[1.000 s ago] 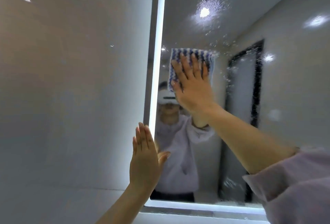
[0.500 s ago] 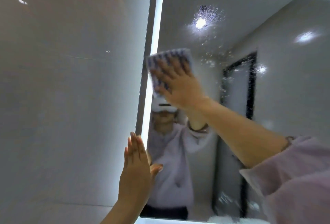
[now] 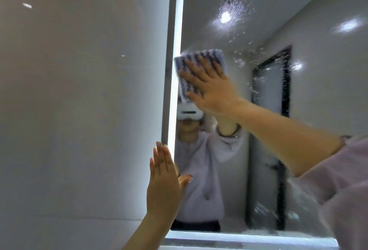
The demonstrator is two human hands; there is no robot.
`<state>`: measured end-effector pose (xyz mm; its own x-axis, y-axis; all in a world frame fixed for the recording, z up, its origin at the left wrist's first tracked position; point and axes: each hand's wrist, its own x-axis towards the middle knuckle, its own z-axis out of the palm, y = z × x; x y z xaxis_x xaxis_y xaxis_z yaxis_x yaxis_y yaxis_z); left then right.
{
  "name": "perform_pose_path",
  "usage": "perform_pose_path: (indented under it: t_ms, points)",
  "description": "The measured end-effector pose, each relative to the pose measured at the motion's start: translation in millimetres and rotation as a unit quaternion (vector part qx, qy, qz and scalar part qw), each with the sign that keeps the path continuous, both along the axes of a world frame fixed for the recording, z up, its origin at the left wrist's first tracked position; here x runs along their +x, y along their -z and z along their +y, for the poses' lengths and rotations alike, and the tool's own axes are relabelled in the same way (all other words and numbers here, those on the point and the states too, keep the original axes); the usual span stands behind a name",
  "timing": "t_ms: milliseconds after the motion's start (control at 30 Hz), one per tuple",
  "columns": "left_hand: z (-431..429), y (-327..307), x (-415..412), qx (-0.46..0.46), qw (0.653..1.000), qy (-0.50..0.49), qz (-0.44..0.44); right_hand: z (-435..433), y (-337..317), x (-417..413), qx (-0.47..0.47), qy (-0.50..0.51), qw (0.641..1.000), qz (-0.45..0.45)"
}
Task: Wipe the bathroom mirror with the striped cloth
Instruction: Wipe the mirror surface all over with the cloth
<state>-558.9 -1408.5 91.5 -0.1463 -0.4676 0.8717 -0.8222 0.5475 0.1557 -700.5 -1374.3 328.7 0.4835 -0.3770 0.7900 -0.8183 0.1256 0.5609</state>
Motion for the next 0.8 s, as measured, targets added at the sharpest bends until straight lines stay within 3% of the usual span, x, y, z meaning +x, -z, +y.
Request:
perform_pose_path:
  t_ms: [100,200,300,433,567,667,800]
  points:
    - [-0.6,0.9,0.4,-0.005,1.0,0.01,0.009,17.9,-41.1,-25.3,-0.03,0.036,0.98,-0.191]
    - [-3.2,1.0,-0.2,-0.013,0.999,0.02,0.021,11.9,-41.6,-19.5,-0.072,0.049,0.965,-0.247]
    - [-3.0,1.0,-1.4,-0.012,1.0,0.017,0.021,-3.3,-3.8,5.3,-0.079,0.033,0.981,-0.176]
    - [-3.9,-1.5,-1.5,0.003,1.0,0.018,0.025,-17.3,47.8,27.8,-0.004,0.003,1.0,0.031]
    - [-4.3,-1.1,-0.5,0.009,1.0,0.01,0.015,-20.4,31.6,21.1,0.02,0.0,0.993,0.112]
    - [-3.3,1.6,-1.6,-0.01,1.0,0.01,0.015,-10.1,6.6,2.4,-0.028,0.026,0.999,0.029]
    - [-3.3,2.2,-1.3,-0.019,0.999,0.019,0.019,2.3,-22.0,-16.7,-0.088,0.002,0.967,-0.241]
